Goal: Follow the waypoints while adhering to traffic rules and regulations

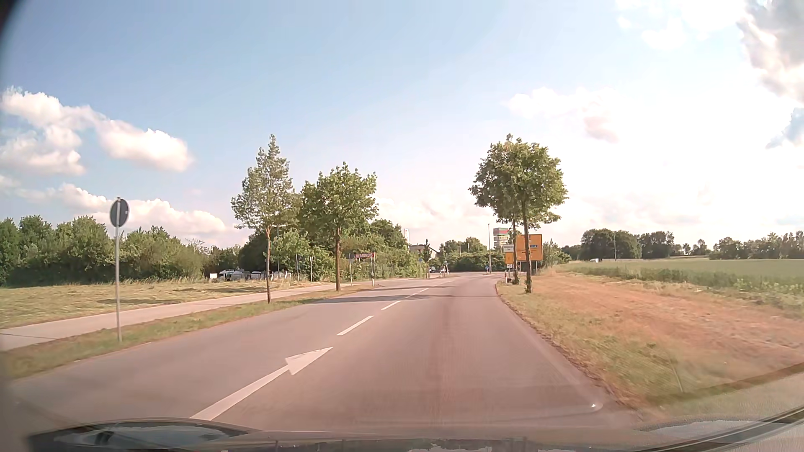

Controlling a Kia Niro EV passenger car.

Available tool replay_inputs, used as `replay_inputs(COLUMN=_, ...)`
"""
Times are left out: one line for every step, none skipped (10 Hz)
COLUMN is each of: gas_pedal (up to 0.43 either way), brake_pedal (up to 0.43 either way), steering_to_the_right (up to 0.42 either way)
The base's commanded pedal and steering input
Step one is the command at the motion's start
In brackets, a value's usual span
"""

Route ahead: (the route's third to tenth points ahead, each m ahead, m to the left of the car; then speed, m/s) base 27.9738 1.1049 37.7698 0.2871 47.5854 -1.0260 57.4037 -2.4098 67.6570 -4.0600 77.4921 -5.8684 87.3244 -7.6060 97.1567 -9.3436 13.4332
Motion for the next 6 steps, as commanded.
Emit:
replay_inputs(gas_pedal=0.0, brake_pedal=0.024, steering_to_the_right=0.014)
replay_inputs(gas_pedal=0.0, brake_pedal=0.024, steering_to_the_right=0.014)
replay_inputs(gas_pedal=0.0, brake_pedal=0.024, steering_to_the_right=0.016)
replay_inputs(gas_pedal=0.0, brake_pedal=0.024, steering_to_the_right=0.019)
replay_inputs(gas_pedal=0.0, brake_pedal=0.024, steering_to_the_right=0.023)
replay_inputs(gas_pedal=0.0, brake_pedal=0.024, steering_to_the_right=0.024)
